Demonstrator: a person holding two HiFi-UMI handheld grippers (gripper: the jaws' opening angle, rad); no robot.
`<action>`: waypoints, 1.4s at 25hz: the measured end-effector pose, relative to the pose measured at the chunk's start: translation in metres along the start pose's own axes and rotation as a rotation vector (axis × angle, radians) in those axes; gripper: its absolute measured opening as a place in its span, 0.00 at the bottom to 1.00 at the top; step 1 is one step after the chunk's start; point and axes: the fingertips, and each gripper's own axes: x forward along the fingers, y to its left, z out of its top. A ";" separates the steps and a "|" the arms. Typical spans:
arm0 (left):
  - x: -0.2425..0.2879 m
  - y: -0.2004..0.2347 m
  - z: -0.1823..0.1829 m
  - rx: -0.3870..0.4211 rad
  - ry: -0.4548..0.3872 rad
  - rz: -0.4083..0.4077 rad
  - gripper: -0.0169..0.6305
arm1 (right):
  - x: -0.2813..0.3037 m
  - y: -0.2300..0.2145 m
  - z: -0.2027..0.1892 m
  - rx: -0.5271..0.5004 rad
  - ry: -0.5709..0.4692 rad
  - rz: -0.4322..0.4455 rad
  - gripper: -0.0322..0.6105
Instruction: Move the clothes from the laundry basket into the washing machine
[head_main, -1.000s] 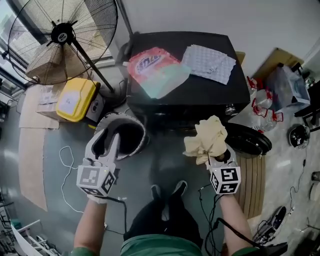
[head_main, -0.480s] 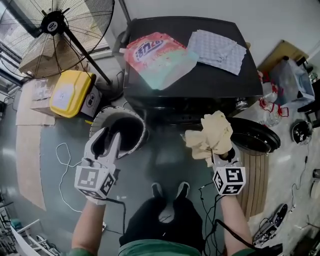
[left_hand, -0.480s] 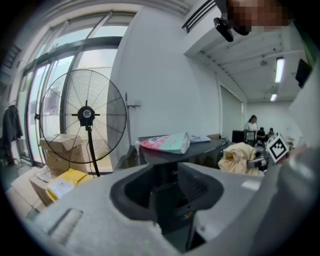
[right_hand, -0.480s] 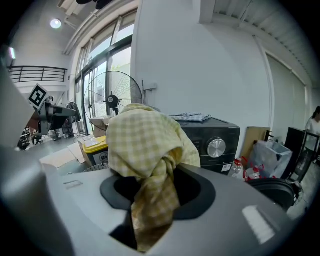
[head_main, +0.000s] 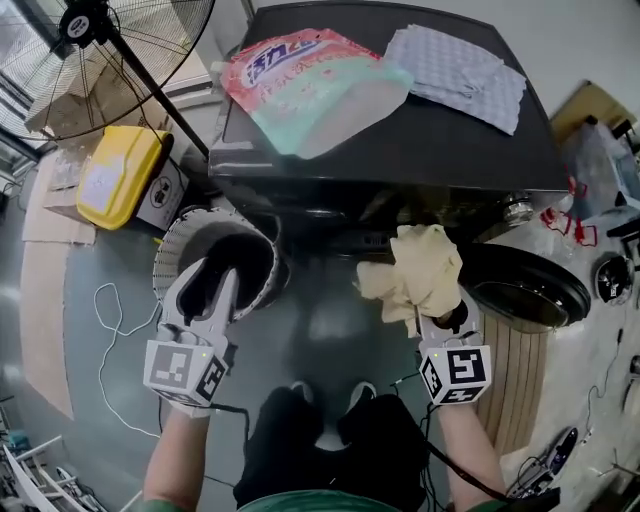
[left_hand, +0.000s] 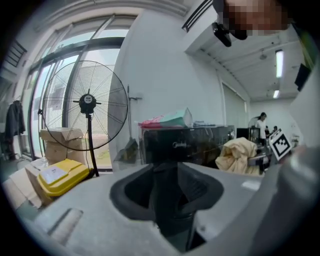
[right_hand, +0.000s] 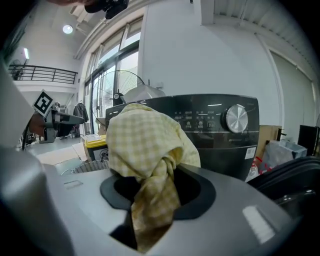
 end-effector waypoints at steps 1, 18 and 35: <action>0.006 0.001 -0.011 -0.003 -0.011 0.001 0.26 | 0.009 -0.002 -0.009 -0.005 -0.011 0.005 0.30; 0.053 0.023 -0.177 0.063 -0.147 0.046 0.26 | 0.181 -0.027 -0.153 -0.034 -0.128 0.049 0.30; 0.044 0.011 -0.213 0.077 -0.112 0.064 0.26 | 0.320 -0.073 -0.224 -0.032 0.152 0.017 0.42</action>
